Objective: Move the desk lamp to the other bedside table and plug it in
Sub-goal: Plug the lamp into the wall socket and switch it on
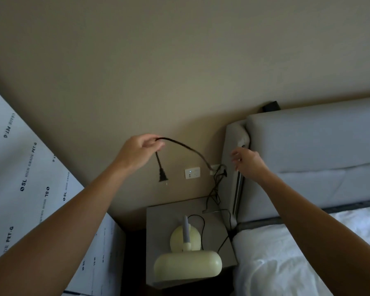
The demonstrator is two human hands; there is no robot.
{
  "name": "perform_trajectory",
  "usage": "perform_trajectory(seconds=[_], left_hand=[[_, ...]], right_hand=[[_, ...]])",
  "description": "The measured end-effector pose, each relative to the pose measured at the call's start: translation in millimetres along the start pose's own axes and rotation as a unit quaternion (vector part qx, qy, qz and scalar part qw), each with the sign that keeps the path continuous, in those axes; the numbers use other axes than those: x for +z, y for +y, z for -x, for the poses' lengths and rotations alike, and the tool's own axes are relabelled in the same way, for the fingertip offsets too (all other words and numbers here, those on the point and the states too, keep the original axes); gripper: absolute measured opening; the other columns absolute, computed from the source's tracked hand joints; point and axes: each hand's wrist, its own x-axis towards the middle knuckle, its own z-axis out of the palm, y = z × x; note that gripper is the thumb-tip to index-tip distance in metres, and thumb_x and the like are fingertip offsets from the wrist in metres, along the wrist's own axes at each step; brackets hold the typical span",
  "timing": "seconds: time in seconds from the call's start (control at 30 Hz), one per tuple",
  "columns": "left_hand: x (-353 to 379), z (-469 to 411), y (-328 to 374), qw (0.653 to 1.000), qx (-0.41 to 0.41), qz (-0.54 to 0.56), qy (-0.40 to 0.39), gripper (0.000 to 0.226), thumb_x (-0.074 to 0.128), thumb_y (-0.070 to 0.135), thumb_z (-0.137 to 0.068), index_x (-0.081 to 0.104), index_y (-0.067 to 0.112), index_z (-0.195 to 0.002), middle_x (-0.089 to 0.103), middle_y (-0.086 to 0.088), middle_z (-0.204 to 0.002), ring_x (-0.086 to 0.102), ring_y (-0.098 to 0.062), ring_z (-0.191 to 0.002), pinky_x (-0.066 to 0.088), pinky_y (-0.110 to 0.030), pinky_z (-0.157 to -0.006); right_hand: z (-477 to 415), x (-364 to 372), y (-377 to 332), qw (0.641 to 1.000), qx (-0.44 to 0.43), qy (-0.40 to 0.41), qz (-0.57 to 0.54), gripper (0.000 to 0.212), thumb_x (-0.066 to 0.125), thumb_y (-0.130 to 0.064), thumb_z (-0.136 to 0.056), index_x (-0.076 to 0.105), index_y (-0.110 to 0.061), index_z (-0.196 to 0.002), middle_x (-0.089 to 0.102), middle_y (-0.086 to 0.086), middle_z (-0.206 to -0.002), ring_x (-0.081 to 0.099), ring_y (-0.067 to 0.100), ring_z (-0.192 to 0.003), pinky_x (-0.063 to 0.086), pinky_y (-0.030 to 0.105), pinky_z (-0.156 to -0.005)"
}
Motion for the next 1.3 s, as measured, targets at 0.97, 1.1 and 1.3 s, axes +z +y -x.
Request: perform_trajectory(seconds=[0.97,1.1,1.3], left_hand=[[105,-46,-94,0.965,-0.163,0.142,-0.147,0.034,0.059,0.026,-0.097,0.061,0.011,-0.127,0.073,-0.012,-0.111,0.07,-0.029,-0.106,0.052,-0.047,-0.1],[125,-69,-122,0.939,-0.219,0.205,-0.166,0.027,0.045,0.024,-0.105,0.058,0.018,-0.127,0.069,-0.004,-0.117,0.068,-0.02,-0.099,0.05,-0.041,-0.096],[174,-86,-174,0.907,-0.301,0.228,-0.186,0.028,0.045,0.029,-0.103,0.062,0.016,-0.121,0.069,-0.004,-0.1,0.065,-0.02,-0.089,0.05,-0.034,-0.079]], right_hand=[[-61,118,-97,0.882,0.193,-0.079,-0.422,0.015,0.065,-0.014,-0.092,0.067,-0.003,-0.102,0.063,0.006,-0.076,0.058,0.016,-0.059,0.056,0.029,-0.057],[-69,172,-68,0.873,0.269,-0.074,-0.401,0.017,0.07,-0.01,-0.085,0.071,0.002,-0.096,0.07,0.018,-0.083,0.069,0.031,-0.077,0.06,0.049,-0.08],[-87,242,-14,0.866,0.349,-0.046,-0.356,0.021,0.066,-0.033,-0.086,0.074,-0.014,-0.079,0.074,0.015,-0.081,0.073,0.035,-0.082,0.06,0.056,-0.078]])
